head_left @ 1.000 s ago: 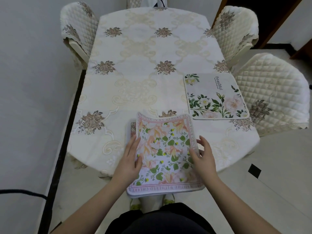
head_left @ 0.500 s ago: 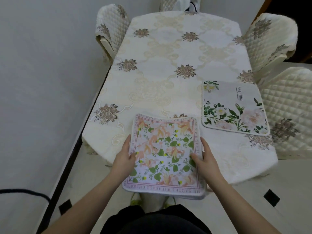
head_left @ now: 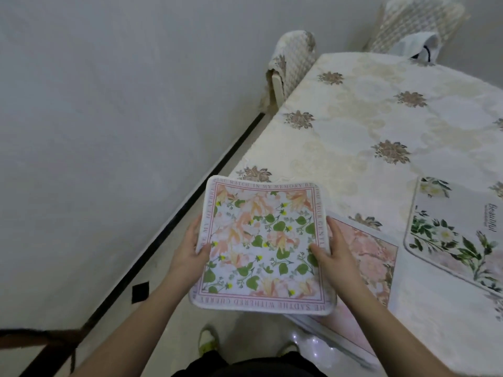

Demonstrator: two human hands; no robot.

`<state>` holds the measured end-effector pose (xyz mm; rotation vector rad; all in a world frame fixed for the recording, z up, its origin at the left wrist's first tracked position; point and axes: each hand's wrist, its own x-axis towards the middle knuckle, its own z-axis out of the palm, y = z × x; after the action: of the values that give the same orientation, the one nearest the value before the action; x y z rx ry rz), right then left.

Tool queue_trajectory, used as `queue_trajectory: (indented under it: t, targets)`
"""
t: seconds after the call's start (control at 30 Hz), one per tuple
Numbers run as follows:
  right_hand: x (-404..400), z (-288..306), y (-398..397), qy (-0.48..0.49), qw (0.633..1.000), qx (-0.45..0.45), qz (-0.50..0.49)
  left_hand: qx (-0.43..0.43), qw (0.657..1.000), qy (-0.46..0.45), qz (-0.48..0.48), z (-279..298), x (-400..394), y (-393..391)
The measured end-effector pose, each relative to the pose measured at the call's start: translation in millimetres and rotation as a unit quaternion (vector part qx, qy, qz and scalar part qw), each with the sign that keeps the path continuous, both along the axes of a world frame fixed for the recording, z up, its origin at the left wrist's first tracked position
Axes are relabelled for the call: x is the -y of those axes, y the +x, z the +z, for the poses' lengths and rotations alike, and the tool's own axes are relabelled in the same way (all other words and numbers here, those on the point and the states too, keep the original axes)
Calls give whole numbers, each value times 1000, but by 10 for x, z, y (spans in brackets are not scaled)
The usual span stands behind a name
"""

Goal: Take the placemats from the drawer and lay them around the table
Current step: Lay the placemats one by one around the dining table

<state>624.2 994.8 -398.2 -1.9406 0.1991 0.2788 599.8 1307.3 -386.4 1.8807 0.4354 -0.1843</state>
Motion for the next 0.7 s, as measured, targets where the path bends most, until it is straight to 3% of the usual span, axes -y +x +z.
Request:
queue_trajectory:
  t: [0.33, 0.53, 0.7]
  targets:
    - [-1817, 146, 178, -57, 991, 13, 118, 21, 994, -34, 101, 48, -1578, -407]
    - [-2625, 291, 288, -39, 990, 22, 135, 10, 992, -31, 122, 152, -2402, -492]
    - [-2924, 310, 349, -23, 992, 31, 122, 11, 985, -87, 147, 275, -2768, -380]
